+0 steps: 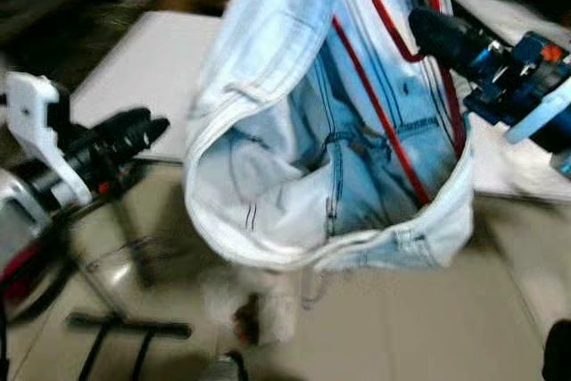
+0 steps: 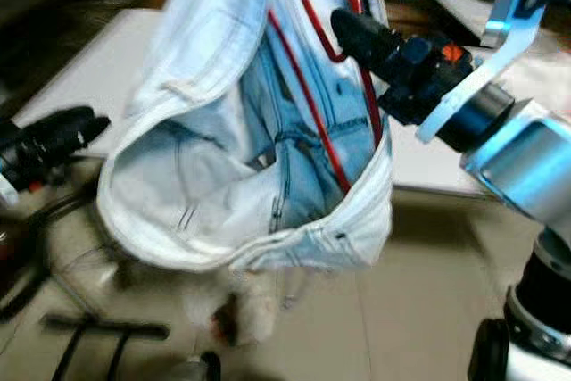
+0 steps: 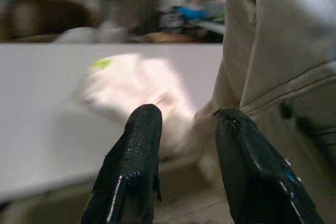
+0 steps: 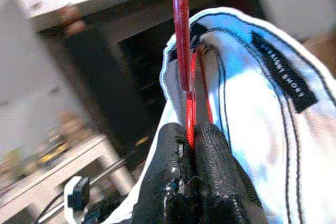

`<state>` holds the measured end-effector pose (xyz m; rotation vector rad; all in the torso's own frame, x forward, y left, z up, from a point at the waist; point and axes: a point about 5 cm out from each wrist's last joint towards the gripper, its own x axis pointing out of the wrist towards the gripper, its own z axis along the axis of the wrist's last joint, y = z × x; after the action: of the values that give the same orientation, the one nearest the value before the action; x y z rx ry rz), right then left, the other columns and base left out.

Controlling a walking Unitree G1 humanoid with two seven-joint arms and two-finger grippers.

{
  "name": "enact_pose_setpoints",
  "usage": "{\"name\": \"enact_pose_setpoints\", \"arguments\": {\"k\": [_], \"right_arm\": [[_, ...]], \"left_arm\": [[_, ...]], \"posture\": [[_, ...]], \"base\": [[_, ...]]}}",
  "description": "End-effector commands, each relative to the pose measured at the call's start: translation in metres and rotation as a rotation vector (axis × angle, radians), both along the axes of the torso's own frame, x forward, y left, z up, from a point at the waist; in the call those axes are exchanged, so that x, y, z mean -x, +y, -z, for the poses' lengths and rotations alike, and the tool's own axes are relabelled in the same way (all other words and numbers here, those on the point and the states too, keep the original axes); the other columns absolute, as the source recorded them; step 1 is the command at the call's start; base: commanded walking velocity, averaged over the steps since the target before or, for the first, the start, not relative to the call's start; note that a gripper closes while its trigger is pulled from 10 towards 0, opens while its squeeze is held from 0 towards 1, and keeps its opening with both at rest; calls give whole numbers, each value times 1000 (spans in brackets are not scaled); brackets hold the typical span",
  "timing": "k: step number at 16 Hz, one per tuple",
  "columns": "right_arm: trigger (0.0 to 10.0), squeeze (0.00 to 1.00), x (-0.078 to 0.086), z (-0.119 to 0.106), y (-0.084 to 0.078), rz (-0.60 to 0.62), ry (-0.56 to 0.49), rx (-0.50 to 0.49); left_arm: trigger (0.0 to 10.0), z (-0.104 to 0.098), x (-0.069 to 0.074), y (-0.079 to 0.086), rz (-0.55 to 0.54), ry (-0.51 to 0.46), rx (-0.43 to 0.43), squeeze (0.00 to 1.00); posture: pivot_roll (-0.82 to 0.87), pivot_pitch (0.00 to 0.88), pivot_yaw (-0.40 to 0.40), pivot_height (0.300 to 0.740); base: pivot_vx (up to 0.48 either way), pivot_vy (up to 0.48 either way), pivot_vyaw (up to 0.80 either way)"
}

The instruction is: Hang hanger

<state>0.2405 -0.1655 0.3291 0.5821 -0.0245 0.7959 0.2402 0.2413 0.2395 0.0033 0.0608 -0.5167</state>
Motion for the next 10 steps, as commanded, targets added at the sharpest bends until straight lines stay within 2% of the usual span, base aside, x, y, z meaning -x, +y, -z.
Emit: {"name": "enact_pose_setpoints", "arguments": {"k": [1,3,6,8,10], "right_arm": [[10000,0,6,-1,2,-57,-17,-32],[10000,0,5,10,3,-76,29,-45],[10000,0,5,33,0,-62,101,-12],[10000,0,6,47,-2,-47,128,32],[10000,0,9,65,-4,-34,167,83]], "left_arm": [[10000,-1,-1,-3,-12,-5,-52,0],[10000,-1,6,4,-58,-5,-92,0],[10000,4,19,18,-85,29,-172,0],[10000,8,22,21,-110,42,-177,0],[10000,14,22,17,-118,53,-153,0]], "posture": [[-9,0,-56,740],[6,0,-62,740],[25,0,-70,740],[35,0,-78,740],[30,0,-73,740]], "base": [[0,0,800],[0,0,800],[0,0,800],[0,0,800],[0,0,800]]}}
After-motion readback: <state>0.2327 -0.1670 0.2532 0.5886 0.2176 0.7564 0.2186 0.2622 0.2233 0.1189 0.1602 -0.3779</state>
